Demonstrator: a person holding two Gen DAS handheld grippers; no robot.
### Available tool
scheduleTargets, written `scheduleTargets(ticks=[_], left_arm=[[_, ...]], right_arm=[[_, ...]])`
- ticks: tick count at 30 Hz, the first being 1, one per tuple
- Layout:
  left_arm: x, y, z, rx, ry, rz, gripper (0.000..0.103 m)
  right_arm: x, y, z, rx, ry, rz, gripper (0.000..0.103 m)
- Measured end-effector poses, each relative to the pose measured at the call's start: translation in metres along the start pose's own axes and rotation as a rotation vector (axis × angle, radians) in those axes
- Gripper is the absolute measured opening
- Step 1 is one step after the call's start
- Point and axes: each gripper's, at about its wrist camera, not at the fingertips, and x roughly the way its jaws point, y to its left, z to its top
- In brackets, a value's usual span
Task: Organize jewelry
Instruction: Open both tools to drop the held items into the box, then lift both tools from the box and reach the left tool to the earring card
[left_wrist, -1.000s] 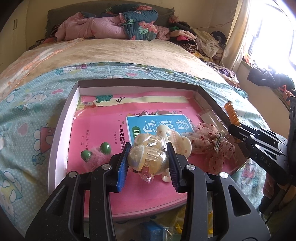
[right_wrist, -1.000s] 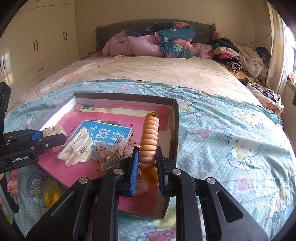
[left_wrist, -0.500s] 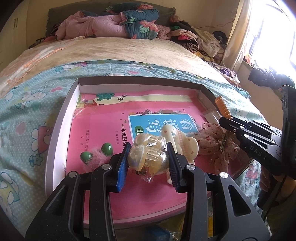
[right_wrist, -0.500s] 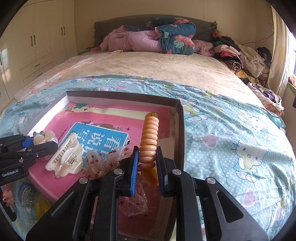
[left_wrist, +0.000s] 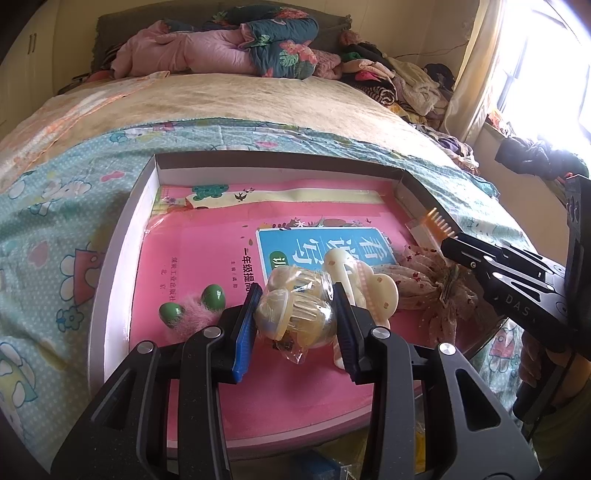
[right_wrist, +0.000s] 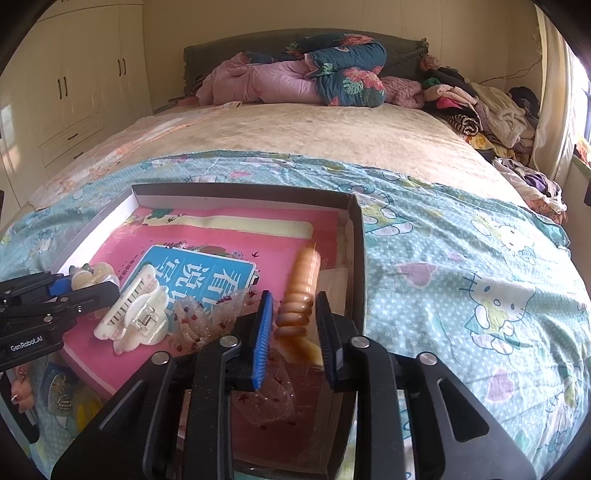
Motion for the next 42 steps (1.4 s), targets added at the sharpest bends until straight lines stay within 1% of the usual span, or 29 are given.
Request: scheduleTargets(ticks=[9,12,13,20,24,26,29,34,36,39,42], left_arm=[[-0.008,-0.003,0.000,0.000,-0.022,-0.008,0.030],[-0.013,-0.003,-0.001,0.000,-0.031,-0.005,0.033],[-0.015,-0.003,-0.001,-0.001,-0.034,-0.004,0.036],[-0.037,-0.004,-0.002,-0.013,-0.066,-0.007,0.049],[-0.051,-0.002,-0.004,-0.028,-0.085,-0.003,0.056],[-0.058,0.000,-0.005,-0.033,-0.096,-0.001,0.059],[-0.066,0.001,-0.007,-0.036,-0.106,0.007,0.064],[-0.079,0.003,-0.014,-0.035,-0.123,0.028,0.075],[-0.083,0.003,-0.018,-0.033,-0.127,0.037,0.077],[-0.087,0.004,-0.024,-0.034,-0.129,0.042,0.085],[-0.090,0.004,-0.028,-0.029,-0.131,0.059,0.087]], right_arm=[[-0.019,0.001,-0.005,0.002,-0.033,0.006,0.036],[-0.027,0.002,-0.008,-0.006,-0.042,0.004,0.041],[-0.030,0.002,-0.009,-0.008,-0.046,0.003,0.042],[-0.051,0.004,-0.016,-0.006,-0.069,0.015,0.052],[-0.062,0.008,-0.022,-0.002,-0.082,0.024,0.059],[-0.067,0.010,-0.025,-0.002,-0.086,0.025,0.059],[-0.073,0.015,-0.032,-0.007,-0.085,0.030,0.060],[-0.087,0.021,-0.040,-0.011,-0.094,0.028,0.067],[-0.090,0.023,-0.042,-0.015,-0.097,0.026,0.069],[-0.096,0.025,-0.045,-0.012,-0.103,0.030,0.074],[-0.102,0.026,-0.049,-0.004,-0.106,0.031,0.077]])
